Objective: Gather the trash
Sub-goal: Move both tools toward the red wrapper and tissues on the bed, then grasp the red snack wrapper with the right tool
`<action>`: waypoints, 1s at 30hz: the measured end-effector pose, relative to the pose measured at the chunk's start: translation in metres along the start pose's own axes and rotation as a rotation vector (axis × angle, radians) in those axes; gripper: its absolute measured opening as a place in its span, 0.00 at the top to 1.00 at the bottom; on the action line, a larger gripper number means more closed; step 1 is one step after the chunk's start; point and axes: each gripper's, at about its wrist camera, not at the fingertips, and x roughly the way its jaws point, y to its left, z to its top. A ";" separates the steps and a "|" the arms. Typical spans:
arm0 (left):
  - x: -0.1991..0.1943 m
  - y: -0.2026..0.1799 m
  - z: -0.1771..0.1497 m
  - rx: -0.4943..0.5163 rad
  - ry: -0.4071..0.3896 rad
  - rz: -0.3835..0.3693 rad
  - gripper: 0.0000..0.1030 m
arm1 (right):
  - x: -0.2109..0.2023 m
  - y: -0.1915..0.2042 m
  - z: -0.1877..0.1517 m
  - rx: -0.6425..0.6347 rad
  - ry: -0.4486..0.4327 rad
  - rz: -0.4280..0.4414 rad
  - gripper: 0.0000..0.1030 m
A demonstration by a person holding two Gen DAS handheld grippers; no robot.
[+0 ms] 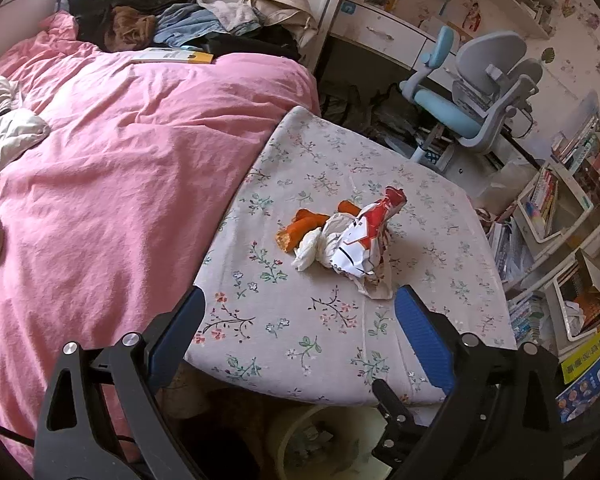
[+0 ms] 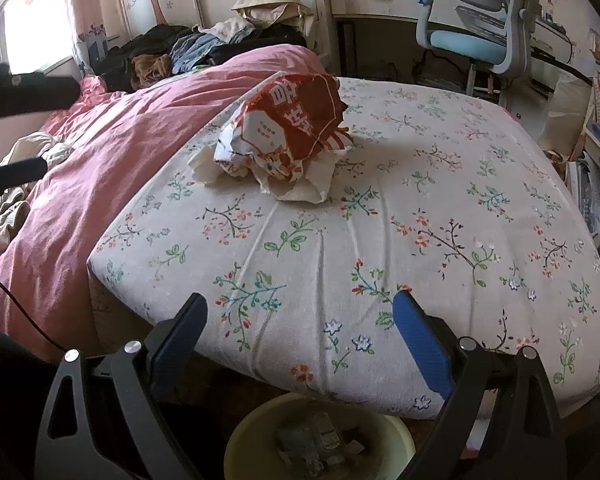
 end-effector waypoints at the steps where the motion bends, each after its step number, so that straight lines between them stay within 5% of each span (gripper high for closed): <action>1: 0.001 0.000 0.000 0.002 0.002 0.006 0.10 | 0.000 -0.001 0.001 0.005 -0.001 0.005 0.13; 6: 0.009 0.007 0.001 -0.024 0.023 0.028 0.10 | -0.003 -0.005 0.007 0.011 -0.007 0.025 0.13; 17: 0.034 0.056 0.001 -0.258 0.097 0.068 0.10 | 0.001 -0.041 0.043 0.118 -0.007 0.107 0.13; 23: 0.040 0.055 0.001 -0.244 0.102 0.126 0.10 | 0.017 -0.055 0.065 0.217 -0.024 0.188 0.13; 30: 0.048 0.048 0.002 -0.202 0.104 0.197 0.10 | 0.043 -0.027 0.105 0.217 -0.036 0.298 0.13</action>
